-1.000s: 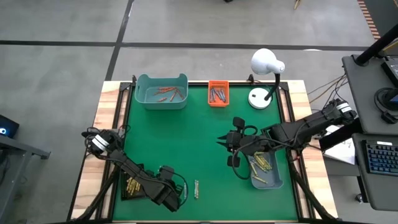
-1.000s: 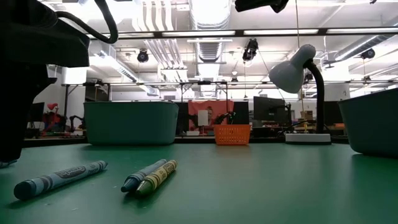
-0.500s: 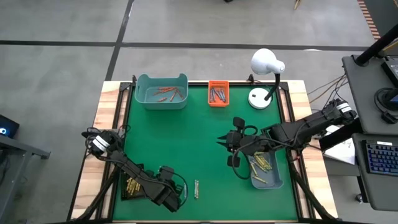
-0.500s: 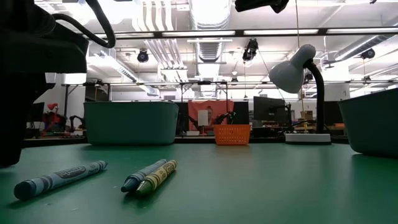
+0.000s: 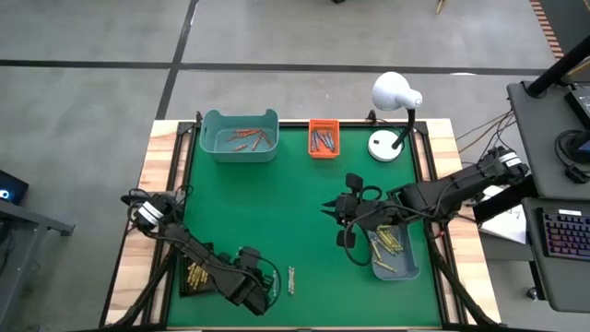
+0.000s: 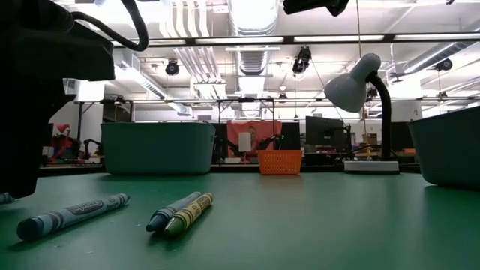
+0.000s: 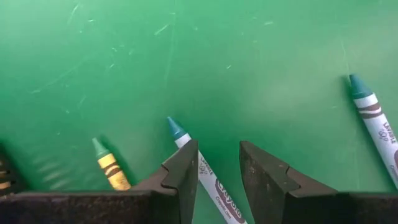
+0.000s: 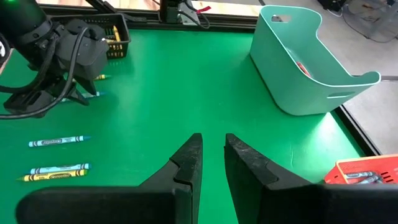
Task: Sort crayons
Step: Put the blue crayon into the orange bin
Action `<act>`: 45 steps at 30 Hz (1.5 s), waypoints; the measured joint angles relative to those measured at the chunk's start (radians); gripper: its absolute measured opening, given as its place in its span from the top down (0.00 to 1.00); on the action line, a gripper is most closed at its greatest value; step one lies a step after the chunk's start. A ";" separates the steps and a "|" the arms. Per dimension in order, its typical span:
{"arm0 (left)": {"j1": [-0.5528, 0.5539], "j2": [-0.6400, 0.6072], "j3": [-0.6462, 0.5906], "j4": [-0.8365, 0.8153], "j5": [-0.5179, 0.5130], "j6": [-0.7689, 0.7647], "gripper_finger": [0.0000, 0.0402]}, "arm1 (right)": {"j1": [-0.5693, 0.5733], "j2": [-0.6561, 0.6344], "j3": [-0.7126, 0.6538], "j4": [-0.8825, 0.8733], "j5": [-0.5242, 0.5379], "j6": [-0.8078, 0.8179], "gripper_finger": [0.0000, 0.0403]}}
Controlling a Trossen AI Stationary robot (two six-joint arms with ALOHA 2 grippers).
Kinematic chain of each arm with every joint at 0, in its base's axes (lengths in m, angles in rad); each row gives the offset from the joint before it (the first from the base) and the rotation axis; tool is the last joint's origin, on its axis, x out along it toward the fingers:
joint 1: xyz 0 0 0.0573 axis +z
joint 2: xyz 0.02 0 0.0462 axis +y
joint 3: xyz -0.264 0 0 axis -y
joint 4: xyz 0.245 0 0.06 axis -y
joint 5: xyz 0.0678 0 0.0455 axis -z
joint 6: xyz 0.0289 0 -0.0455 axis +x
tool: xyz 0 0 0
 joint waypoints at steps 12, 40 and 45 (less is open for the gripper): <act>-0.003 -0.001 0.061 -0.129 0.016 -0.006 0.75 | 0.000 0.000 0.000 0.000 0.000 -0.001 0.86; -0.040 0.066 0.038 -0.070 -0.020 -0.122 0.79 | 0.000 0.000 0.000 0.003 0.000 0.016 0.86; -0.040 0.067 0.037 -0.058 -0.041 -0.118 0.91 | 0.000 0.000 0.000 0.002 0.000 0.016 0.86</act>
